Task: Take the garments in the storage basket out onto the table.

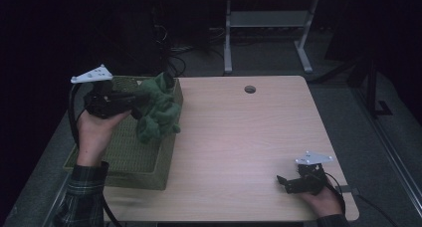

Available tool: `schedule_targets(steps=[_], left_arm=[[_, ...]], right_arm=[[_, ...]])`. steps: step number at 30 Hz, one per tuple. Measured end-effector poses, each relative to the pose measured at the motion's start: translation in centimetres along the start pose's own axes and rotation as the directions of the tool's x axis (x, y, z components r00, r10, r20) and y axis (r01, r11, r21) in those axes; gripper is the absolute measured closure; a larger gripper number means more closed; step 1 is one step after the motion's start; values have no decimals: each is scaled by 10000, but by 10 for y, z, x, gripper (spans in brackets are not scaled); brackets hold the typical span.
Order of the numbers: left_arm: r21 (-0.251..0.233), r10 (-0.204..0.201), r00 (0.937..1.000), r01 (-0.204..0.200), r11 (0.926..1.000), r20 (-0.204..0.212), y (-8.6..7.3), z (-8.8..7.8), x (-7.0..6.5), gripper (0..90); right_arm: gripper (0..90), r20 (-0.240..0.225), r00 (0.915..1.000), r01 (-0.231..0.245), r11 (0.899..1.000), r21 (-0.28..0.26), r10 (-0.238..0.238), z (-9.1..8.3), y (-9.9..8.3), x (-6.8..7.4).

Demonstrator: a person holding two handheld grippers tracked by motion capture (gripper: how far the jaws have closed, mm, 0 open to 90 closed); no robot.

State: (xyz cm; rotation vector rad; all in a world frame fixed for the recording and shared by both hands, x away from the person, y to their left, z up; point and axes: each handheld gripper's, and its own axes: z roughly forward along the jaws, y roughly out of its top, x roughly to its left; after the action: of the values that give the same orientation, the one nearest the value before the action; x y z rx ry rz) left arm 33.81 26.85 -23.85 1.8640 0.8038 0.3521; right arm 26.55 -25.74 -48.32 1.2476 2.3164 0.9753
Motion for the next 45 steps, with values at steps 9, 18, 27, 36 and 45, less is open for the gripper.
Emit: schedule_targets(steps=[9, 18, 27, 36, 45], left_arm=[[-64, 334, 9965, -331, 9994, 766, 11, 19, -22, 836], [-70, 825, 9871, -824, 9966, 1372, 21, 46, -49, 837], [103, 1130, 9778, -1167, 9931, 1764, 22, 79, -73, 837], [644, 1239, 9704, -1399, 9881, 2071, 7, 123, -98, 837], [1199, 1013, 9686, -1310, 9841, 2271, -17, 166, -113, 837]], right_arm=[[19, -2, 10000, 3, 10000, -1, -3, 0, 0, 0], [19, -2, 10000, 9, 10000, -2, -9, 0, 0, 0], [19, -2, 10000, 8, 10000, 2, -8, 0, 0, 0], [19, -14, 10000, -8, 10000, 3, 8, 0, 0, 0], [19, -3, 10000, 41, 10000, -24, -41, 0, 0, 0]])
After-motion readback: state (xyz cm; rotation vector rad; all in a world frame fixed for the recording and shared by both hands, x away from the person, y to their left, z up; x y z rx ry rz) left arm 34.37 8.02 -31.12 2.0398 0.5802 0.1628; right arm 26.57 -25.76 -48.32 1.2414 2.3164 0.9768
